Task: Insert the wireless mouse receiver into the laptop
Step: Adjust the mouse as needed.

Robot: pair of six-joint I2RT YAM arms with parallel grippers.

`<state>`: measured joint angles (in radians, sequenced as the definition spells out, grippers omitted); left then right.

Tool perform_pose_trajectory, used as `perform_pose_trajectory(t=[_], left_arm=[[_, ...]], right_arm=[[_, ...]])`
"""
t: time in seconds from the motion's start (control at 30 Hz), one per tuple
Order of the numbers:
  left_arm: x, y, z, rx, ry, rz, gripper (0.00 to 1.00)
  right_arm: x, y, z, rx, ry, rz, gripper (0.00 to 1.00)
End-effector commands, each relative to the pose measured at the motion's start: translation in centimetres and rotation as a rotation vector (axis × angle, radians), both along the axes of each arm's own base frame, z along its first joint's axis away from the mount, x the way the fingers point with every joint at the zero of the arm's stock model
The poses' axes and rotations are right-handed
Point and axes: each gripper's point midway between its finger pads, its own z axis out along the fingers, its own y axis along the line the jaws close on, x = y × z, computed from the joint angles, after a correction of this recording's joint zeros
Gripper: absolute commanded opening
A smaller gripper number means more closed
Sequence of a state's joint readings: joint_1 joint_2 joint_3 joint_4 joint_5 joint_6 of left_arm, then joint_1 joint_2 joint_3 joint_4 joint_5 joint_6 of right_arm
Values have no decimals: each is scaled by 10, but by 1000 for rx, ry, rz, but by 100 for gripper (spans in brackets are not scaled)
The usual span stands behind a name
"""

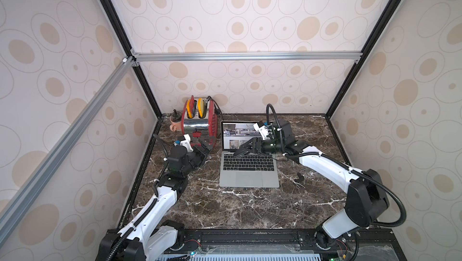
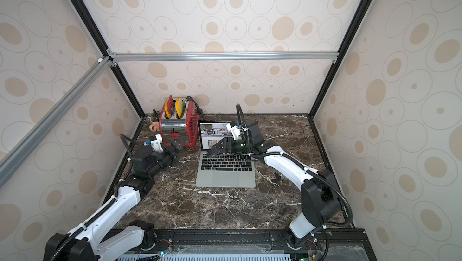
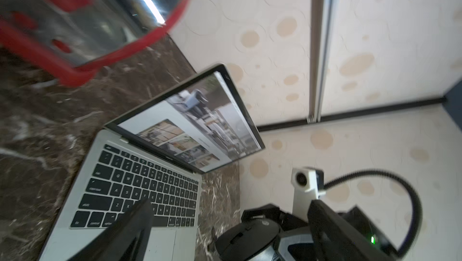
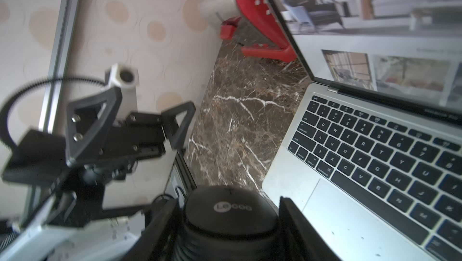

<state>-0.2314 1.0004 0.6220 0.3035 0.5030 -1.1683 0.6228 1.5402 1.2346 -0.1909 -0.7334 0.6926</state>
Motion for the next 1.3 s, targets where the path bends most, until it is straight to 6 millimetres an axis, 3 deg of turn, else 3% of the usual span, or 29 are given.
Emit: perform_pose_trajectory(t=[0.0,0.13,0.27,0.4,0.83,1.03,1.27], left_arm=[[-41,-40,25,101,-196,-368,99],[-68,-57,27,57,-224,-559,99],[-106,-78,43,37,-329,-743,99],[-141,-99,41,64,-362,-928,99],[-150,-128,44,76,-403,-1144,98],[-156,-128,36,101,-406,-1240,81],[-146,-130,35,160,-425,-1188,76]], right_arm=[[-48,-16,18,-8,-126,281,9],[-62,-22,22,-20,-81,340,9],[-78,-31,26,-68,4,398,4],[-87,-32,40,-46,-2,450,4],[-103,-5,62,44,-68,575,3],[-109,1,67,41,-63,617,3],[-107,4,67,17,-67,606,1]])
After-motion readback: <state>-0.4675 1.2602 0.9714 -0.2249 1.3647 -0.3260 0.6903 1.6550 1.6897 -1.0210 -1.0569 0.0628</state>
